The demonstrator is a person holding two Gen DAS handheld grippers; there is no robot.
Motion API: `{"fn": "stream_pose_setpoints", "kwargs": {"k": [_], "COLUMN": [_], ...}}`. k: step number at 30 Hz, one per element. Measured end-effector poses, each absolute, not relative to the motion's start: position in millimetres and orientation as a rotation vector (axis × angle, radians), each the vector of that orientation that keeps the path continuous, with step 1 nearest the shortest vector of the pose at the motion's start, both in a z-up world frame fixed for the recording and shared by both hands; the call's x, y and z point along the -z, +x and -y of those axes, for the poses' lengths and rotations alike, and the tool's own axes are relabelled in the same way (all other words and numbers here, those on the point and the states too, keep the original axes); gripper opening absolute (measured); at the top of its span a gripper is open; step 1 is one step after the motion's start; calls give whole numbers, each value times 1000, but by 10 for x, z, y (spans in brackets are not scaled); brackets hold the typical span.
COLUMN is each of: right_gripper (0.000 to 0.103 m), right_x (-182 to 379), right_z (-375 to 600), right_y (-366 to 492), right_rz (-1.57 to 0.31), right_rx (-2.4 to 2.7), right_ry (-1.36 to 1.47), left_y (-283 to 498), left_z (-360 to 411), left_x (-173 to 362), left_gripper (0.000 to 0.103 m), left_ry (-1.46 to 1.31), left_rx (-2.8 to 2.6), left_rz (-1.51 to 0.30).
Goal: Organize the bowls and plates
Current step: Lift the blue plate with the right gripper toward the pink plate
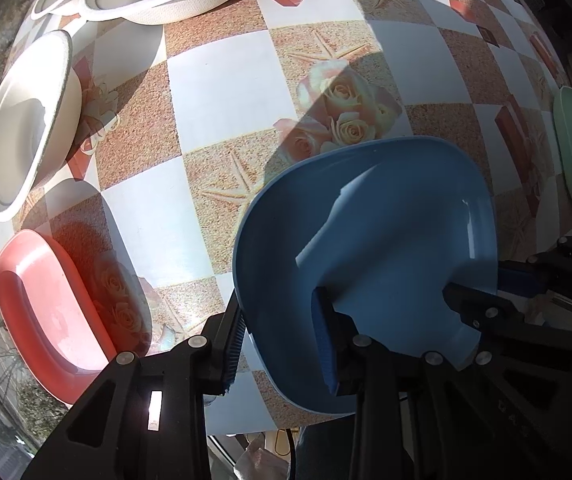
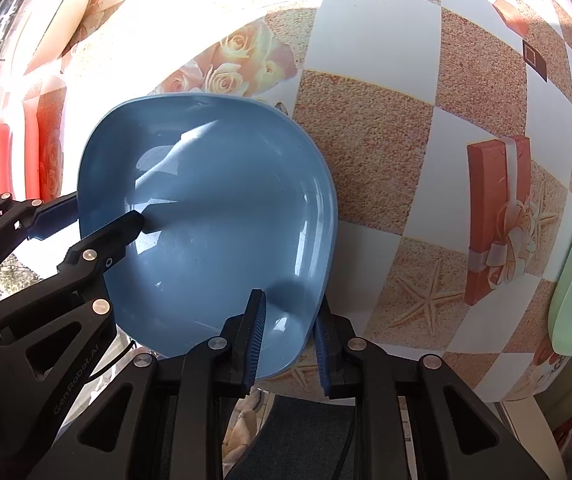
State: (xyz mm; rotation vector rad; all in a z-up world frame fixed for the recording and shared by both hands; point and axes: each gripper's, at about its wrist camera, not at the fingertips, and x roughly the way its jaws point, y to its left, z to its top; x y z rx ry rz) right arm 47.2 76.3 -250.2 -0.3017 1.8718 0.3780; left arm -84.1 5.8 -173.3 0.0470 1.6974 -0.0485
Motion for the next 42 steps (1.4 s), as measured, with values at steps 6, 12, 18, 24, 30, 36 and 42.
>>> {"fn": "stream_pose_setpoints", "kwargs": {"k": [6,12,18,24,30,36,42], "right_gripper": [24,24,24,24,24,24,24], "right_x": [2479,2468,2440,2368,2293,2219,2155], "right_z": [-812,-878,-958,-970,-971,-1036,-1152], "right_y": [446,431,440,443,411,416,380], "right_rz": [-1865,-1874,-1865,-1842,-1828,-1810,-1793], "right_rx": [-379,-388,-406,-416,-429,-449,-480], "right_ry": [-315,-310,-321,-329,-323,-349,-397], "left_y": [-868,-896,-913,-901,-955,-1023,-1063], "left_z": [-34,-68,-99,-147,-238,-363,-523], "left_x": [1696,1652,1620,1556,1483,1416,1408], "left_gripper": [35,35,35,35,35,35,35], "left_ry": [57,60,56,49,50,36,-1], "left_rx": [47,35,31,26,22,-5,-40], "left_rz": [-1704,-1698,-1686,-1669,-1654,-1627,-1629]}}
